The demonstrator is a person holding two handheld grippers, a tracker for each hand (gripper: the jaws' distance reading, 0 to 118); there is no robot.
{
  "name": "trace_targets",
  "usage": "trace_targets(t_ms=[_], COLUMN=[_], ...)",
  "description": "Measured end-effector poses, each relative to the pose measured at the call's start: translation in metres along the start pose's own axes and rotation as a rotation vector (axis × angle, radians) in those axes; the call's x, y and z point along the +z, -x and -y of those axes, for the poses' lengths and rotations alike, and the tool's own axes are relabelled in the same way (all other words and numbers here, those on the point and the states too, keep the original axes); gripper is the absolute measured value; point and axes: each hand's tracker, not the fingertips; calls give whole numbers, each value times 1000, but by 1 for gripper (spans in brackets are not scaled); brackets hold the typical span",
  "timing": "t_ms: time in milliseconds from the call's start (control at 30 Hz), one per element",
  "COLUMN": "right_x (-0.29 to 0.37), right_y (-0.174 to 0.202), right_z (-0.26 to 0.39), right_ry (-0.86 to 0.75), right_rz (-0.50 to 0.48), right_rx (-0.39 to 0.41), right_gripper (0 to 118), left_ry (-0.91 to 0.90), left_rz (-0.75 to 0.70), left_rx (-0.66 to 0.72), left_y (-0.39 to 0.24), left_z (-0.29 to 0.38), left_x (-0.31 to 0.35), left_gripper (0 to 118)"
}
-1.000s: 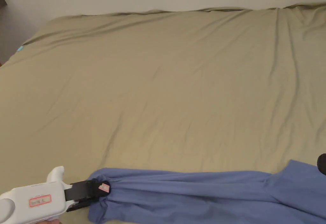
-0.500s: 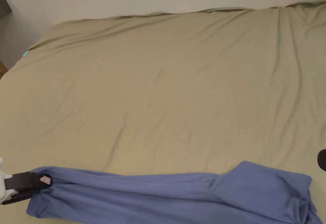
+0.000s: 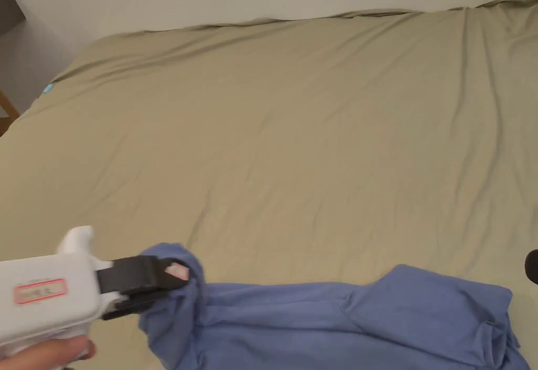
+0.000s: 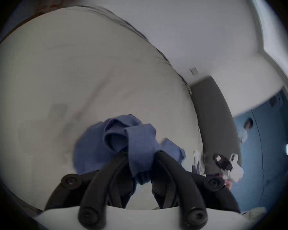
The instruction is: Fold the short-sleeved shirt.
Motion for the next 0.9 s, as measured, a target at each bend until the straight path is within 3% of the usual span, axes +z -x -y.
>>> trace_targets(t_ms=[133, 300, 333, 400, 433, 500, 600, 700, 733, 767, 800, 833, 867, 900], right_x=[4, 14, 16, 19, 20, 21, 22, 21, 19, 16, 14, 12, 10, 8], right_y=[-4, -6, -7, -8, -8, -8, -6, -3, -1, 0, 1, 3, 4, 5], right_z=[-2, -3, -3, -3, -3, -3, -5, -7, -8, -9, -9, -9, -9, -8], right_ry=[-13, -22, -22, -24, -26, -30, -40, -52, -54, -54, -53, -52, -50, -48], right_rz=[1, 15, 18, 23, 25, 26, 13, -8, -14, -21, -24, -27, -32, -37], right_rx=[-24, -16, -14, -9, -6, -4, 2, 5, 5, 8, 10, 11, 11, 11], right_gripper=[2, 2, 2, 2, 2, 2, 2, 2, 2, 2, 2, 2, 2, 2], left_ry=[110, 188, 182, 156, 119, 103, -32, -139, -149, -156, -163, -139, -126, -66], left_rz=[6, -178, -205, -194, -109, -45, 36, -98, -204, -329, -420, -506, -540, -454], left_rx=[-86, -160, -160, -204, -229, -203, -209, -243, -299, -365, -417, -461, -467, -446], left_y=[-24, -20, -14, -5, -8, -18, -28, -27, -25, -21, -21, -15, -9, -3], left_z=[19, 53, 58, 70, 73, 72, 66, 55, 54, 54, 55, 57, 57, 60], left_x=[-76, -172, -184, -199, -192, -175, -121, -71, -66, -64, -69, -80, -87, -99], left_gripper=[18, 18, 24, 57, 83, 117, 118, 118, 118, 104, 68, 0, 0, 0])
